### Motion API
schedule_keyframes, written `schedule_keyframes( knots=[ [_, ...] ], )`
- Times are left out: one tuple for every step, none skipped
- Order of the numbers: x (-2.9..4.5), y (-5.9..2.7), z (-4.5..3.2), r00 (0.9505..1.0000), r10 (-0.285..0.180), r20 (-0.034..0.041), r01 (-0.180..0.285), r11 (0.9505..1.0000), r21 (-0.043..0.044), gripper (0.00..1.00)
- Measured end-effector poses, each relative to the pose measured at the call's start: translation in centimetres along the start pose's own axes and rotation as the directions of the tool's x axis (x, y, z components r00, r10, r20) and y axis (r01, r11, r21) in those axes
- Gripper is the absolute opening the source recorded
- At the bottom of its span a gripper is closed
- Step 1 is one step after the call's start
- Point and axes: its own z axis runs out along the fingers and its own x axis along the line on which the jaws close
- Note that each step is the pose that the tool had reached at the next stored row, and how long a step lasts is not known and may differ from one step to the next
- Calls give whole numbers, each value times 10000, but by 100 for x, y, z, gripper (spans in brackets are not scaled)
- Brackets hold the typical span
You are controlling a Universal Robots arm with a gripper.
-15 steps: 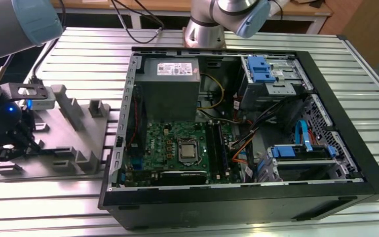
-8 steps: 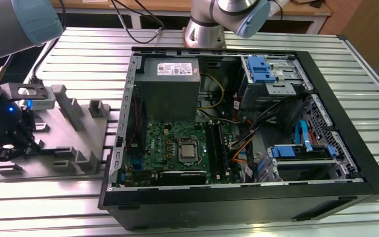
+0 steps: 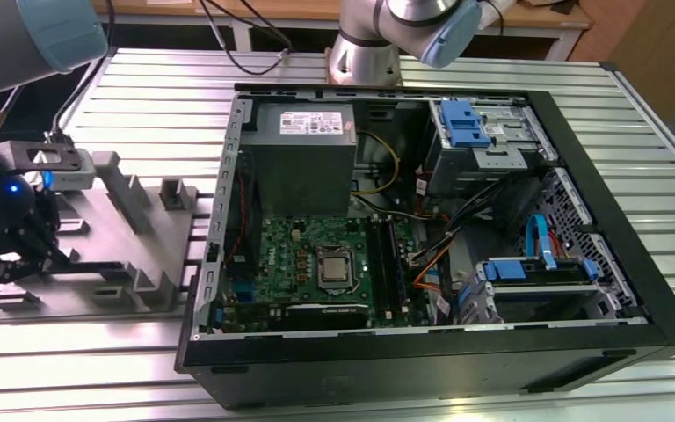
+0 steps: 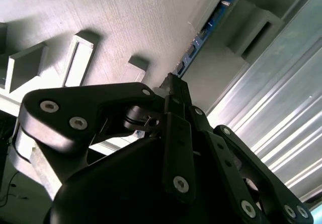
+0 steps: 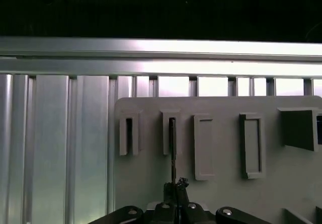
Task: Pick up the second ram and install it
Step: 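Pick up the second ram and move it above second insertion slot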
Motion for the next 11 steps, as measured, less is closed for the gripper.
schedule_keyframes(
  knots=[
    [-1,1,-21,10000,0,0,0,10000,-1,8],
    [-3,2,-55,10000,0,-1,0,10000,-2,8],
    [-4,2,-76,10000,0,0,0,10000,-1,8],
    [-4,3,-92,10000,0,1,0,10000,-2,8],
    [-5,3,-105,10000,0,5,0,10000,-1,8],
    [-6,3,-119,10000,-1,8,1,10000,-1,8],
    [-6,3,-131,10000,-2,9,2,10000,-1,8],
    [-7,3,-140,10000,-9,9,9,10000,-1,8],
    [-7,3,-141,10000,-13,11,13,10000,1,8],
    [-7,3,-141,10000,-14,11,14,10000,1,8],
    [-7,3,-141,10000,-15,10,15,10000,0,8]
  ],
)
